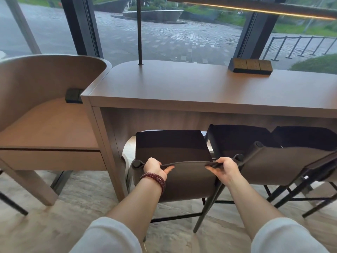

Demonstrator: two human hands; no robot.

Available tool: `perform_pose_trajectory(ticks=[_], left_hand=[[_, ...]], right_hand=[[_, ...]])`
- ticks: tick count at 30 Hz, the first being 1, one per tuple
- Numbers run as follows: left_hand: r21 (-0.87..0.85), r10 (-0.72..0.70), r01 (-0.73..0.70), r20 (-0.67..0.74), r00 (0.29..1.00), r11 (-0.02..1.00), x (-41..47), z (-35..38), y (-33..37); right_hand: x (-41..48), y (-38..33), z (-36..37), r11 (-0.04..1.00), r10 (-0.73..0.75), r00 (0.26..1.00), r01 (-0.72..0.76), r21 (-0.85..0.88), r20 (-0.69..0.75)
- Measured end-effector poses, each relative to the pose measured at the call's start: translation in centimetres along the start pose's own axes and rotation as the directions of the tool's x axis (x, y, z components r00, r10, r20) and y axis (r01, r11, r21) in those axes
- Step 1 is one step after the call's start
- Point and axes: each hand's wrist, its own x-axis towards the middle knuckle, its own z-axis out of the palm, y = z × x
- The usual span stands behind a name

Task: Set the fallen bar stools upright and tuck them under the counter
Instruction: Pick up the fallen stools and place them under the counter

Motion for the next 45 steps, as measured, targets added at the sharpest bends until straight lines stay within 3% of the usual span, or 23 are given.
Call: perform_pose_trajectory(ticks=[9,18,27,33,38,42,45], left_hand=[[0.135,-0.003,-0.012,0.106,0.994,0.991,-1.1,-1.1,0.0],[0.394,-0.049,-0.037,0.207,0.977,0.919,-7.0,-2.4,-1.7],[0.294,0.078,-0.149,0.242,0.967,0.944,-15.3,-8.6,-5.1],[0.185,0.222,-0.25,0.156,0.962,0.95,-20.5,-15.8,-4.7],[0.159,0.332,-0.339,0.067,0.941,0.927,-24.0,-23.9,-2.7],[0.174,0.426,-0.411,-0.059,0.903,0.895,-26.8,-31.7,-0.7],[0.221,0.51,-0.477,-0.122,0.852,0.851,-28.8,-37.9,1.1]], right_hand=[[-1.9,0.1,-0.7,0.987,0.043,0.999,-0.038,-0.158,0.027],[-8.4,0.8,0.4,0.983,0.092,0.99,-0.075,-0.166,0.102],[-18.1,4.4,-1.9,0.962,0.165,0.946,-0.093,-0.256,0.278],[-24.0,7.8,-1.4,0.924,0.19,0.901,-0.03,-0.382,0.391],[-29.3,12.2,0.7,0.852,0.291,0.816,0.016,-0.524,0.499],[-34.1,17.2,3.2,0.766,0.353,0.76,0.1,-0.635,0.546],[-37.7,22.0,4.9,0.715,0.382,0.679,0.214,-0.666,0.628]])
